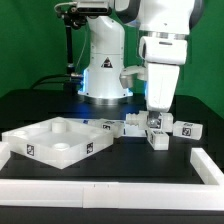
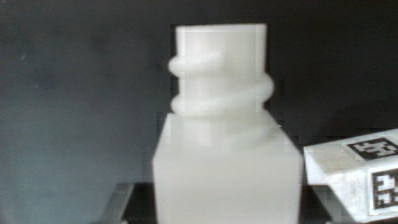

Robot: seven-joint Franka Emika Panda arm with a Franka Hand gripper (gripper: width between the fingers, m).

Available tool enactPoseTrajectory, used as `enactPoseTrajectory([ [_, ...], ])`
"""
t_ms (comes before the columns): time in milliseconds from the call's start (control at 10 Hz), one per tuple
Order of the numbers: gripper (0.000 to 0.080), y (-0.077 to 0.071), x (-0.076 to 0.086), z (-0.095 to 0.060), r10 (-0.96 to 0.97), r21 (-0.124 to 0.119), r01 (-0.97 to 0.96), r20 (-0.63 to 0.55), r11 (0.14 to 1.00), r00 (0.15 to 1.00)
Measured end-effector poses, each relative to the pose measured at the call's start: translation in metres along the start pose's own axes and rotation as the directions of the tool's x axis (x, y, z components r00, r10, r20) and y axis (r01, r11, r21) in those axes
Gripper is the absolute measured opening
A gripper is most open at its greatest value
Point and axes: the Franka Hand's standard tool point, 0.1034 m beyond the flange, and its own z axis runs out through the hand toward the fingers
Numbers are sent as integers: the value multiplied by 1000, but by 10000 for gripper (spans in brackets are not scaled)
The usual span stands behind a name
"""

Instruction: Assemble one leg

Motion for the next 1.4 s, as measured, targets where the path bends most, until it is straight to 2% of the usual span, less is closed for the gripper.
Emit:
enactPoseTrajectory([
  [100,282,-3,5,-1,70,-9,-70,-7,997,998],
  [200,282,-16,19,-5,155,-17,-155,-18,988,988],
  [400,282,-51,43,-7,293,12,-293,5,956,956],
  [500,282,-63,57,1,301,24,-301,1,953,953],
  [700,282,-67,79,16,346,44,-346,5,937,938],
  [900,282,-66,103,26,365,50,-365,4,930,931],
  [1400,282,-69,106,50,368,72,-367,1,927,930],
])
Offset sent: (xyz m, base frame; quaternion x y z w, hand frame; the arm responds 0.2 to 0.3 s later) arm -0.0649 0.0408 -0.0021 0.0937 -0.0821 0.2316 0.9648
